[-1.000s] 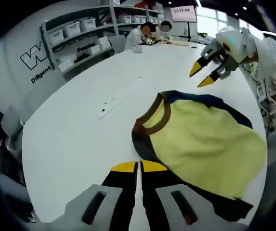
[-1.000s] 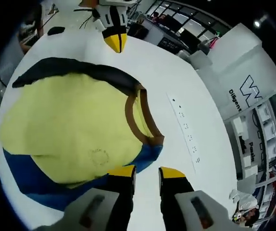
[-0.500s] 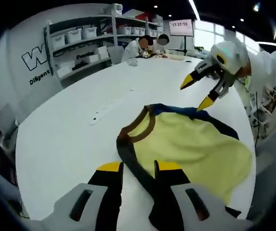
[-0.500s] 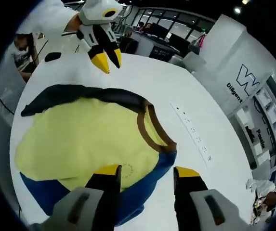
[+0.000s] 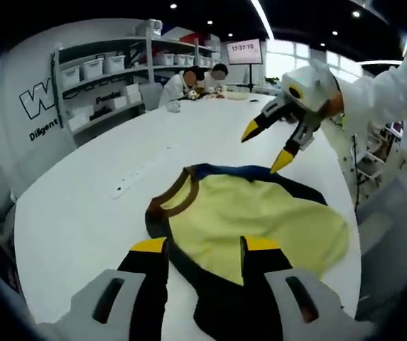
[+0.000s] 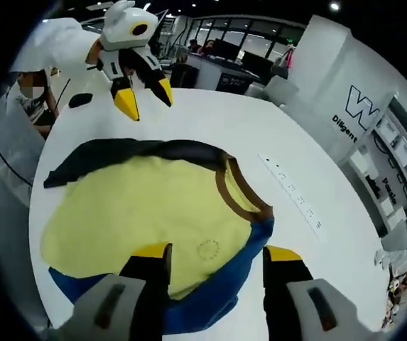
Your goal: Fold the garment on the visible template until the final outline fits inside the template.
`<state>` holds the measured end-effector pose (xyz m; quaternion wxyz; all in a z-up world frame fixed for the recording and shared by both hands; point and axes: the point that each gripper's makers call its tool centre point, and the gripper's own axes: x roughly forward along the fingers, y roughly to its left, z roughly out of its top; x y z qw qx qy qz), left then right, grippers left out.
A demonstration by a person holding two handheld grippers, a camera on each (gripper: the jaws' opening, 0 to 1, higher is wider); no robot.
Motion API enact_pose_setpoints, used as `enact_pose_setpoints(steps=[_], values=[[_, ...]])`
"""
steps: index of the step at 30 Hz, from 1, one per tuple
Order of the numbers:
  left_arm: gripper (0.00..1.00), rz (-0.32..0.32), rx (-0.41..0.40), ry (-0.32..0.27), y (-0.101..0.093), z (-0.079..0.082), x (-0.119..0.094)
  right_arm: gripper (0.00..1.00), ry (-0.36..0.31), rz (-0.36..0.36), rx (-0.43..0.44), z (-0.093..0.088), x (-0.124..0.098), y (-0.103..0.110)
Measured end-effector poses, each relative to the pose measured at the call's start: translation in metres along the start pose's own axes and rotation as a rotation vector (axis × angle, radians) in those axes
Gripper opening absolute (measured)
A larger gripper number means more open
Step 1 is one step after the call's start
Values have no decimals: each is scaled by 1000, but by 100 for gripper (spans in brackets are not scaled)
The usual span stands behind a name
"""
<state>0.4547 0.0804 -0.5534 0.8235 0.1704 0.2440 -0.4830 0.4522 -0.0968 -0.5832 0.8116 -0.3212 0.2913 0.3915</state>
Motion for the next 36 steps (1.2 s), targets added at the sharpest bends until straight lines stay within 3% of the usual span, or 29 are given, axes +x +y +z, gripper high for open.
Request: enact_pose_setpoints(steps=[7,14,18,36], values=[[41,-47,25,-42,-17,6,-10,60,-18,12,28,0,-7,11],[47,-73,-13,-103,-27,9,-19,66,-33,22,64,0,-14,20],[49,-88,-18,-135,-38,7,-26,72,-73,33,164,3,-19,28],[55,-112,5,-190,-60,9,-50,72,-79,-2,235,-15,-41,52]])
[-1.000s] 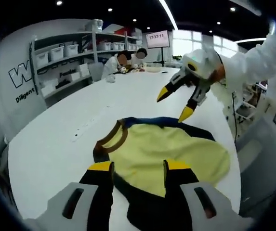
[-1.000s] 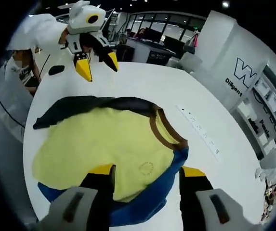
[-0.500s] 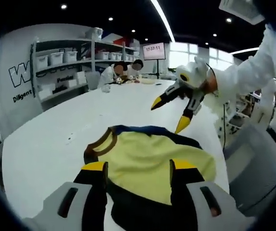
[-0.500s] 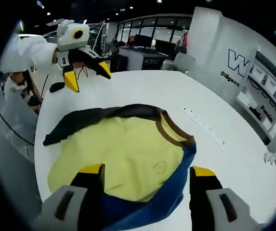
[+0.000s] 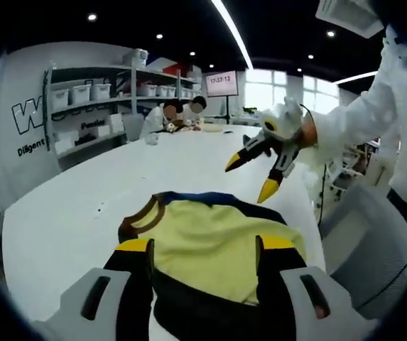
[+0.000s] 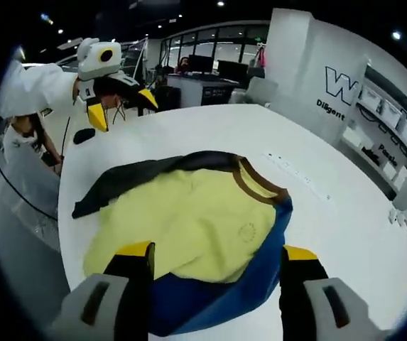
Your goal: Fold the garment on the visible template until the final outline fits inside the template.
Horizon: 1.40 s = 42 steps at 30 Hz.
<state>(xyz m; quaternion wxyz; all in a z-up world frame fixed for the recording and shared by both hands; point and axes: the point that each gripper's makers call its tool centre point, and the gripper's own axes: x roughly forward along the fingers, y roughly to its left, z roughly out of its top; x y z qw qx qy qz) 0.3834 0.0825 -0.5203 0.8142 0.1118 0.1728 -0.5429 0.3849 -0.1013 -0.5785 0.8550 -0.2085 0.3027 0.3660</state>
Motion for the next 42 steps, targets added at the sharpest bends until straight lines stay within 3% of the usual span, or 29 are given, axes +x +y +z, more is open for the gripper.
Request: enact_pose_setpoints(steps=[18,24,31,42], values=[[57,-14,0,-23,-21,5,-8,68,43,-36,98,-47,-25,16],[57,-23,2,-31,-27,8,-10,67,41,-41,125,-54,-30,23],[56,-33,13,-21,-33,6,-11,63,49,-34,200,-73,-31,48],[55,-43,20,-24,-37,8,-12,55,91,-65,329,-110,-35,57]])
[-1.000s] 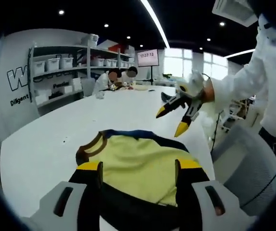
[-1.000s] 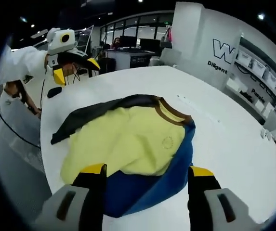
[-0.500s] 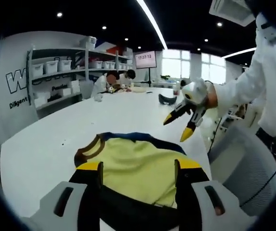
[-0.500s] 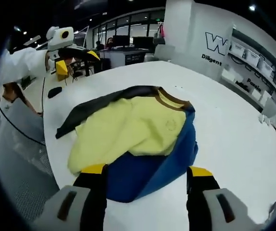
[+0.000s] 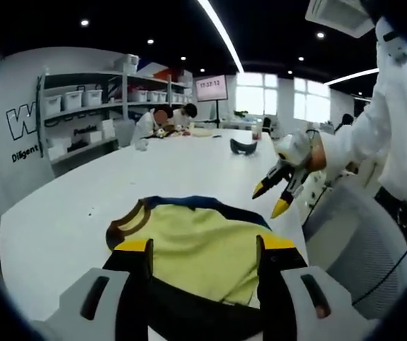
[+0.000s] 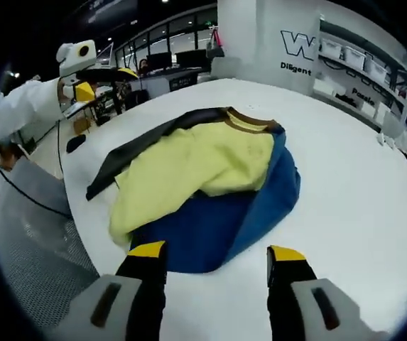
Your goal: Fold the garment on the visible template until the final outline fits inside the template.
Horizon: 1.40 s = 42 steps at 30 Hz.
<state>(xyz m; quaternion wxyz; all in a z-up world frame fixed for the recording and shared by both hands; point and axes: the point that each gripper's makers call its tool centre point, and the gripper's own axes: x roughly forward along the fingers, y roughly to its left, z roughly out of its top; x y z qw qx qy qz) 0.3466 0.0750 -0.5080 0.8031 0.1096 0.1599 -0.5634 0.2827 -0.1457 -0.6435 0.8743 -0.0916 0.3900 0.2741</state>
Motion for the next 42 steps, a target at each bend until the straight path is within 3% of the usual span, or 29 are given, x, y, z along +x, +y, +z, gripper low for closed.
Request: enact_pose_setpoints(steps=[8,14,17,22,30,35,42], values=[[55,-8,5,-1,-2,2,1,44,4,-24,54,-11,3,-3],[55,-11,5,6,-2,0,1,35,-7,-31,109,-9,11,-5],[55,-11,7,8,-2,0,1,24,-2,-30,138,-10,16,-9],[54,-7,11,13,-2,-1,-1,20,-14,-40,179,-6,22,-15],[54,-1,17,15,-1,1,-4,12,7,-58,155,-1,31,-20],[54,0,14,16,-1,0,-4,0,30,-71,117,-2,32,-24],[53,2,13,17,0,-1,-6,0,47,-83,67,1,27,-31]])
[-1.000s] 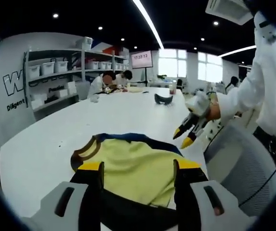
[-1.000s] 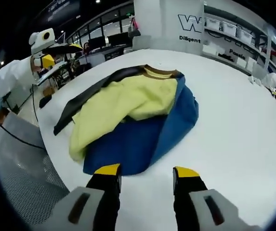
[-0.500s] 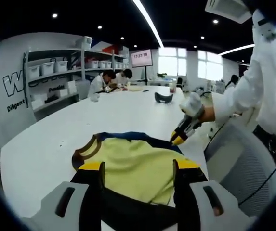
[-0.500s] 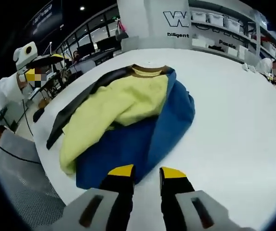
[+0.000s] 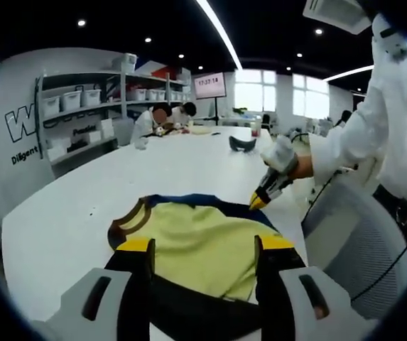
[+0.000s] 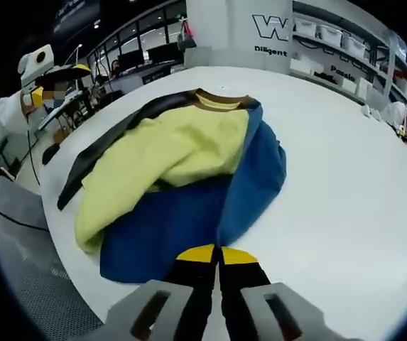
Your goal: Fold the garment on the visible template until the final outline fits inside the template.
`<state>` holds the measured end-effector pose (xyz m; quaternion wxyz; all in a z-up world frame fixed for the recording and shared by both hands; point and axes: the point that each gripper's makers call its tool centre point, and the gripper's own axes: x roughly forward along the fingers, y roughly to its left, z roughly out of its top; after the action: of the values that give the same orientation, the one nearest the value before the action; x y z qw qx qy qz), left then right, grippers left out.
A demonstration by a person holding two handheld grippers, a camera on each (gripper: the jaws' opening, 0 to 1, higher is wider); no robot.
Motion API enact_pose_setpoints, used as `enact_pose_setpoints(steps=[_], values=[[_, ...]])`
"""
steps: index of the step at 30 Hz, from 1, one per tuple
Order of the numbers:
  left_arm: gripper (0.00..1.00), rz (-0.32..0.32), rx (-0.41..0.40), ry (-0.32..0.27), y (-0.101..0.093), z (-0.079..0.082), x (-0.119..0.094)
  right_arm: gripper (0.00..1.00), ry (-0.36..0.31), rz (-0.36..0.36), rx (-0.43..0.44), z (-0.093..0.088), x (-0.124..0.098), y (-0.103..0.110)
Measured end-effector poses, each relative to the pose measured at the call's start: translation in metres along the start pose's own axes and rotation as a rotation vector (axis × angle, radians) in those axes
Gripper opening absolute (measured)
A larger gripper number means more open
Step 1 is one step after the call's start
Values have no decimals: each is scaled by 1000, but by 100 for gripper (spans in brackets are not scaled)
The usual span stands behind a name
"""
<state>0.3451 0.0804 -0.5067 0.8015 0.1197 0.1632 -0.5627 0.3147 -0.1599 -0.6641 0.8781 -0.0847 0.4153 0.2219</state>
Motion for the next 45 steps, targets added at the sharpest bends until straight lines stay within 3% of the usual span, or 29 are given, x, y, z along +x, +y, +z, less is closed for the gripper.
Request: enact_pose_setpoints(steps=[6,19,33,45], values=[[53,2,2,-1,0,-1,-2,0,9,-39,-16,7,-17,-25],[53,2,0,1,1,-2,-1,0,20,-144,-82,51,-54,-104],[53,8,-8,11,5,-7,-1,0,94,-187,-75,65,-60,-166],[53,19,-20,16,11,-9,1,0,190,-212,-67,61,-41,-214]])
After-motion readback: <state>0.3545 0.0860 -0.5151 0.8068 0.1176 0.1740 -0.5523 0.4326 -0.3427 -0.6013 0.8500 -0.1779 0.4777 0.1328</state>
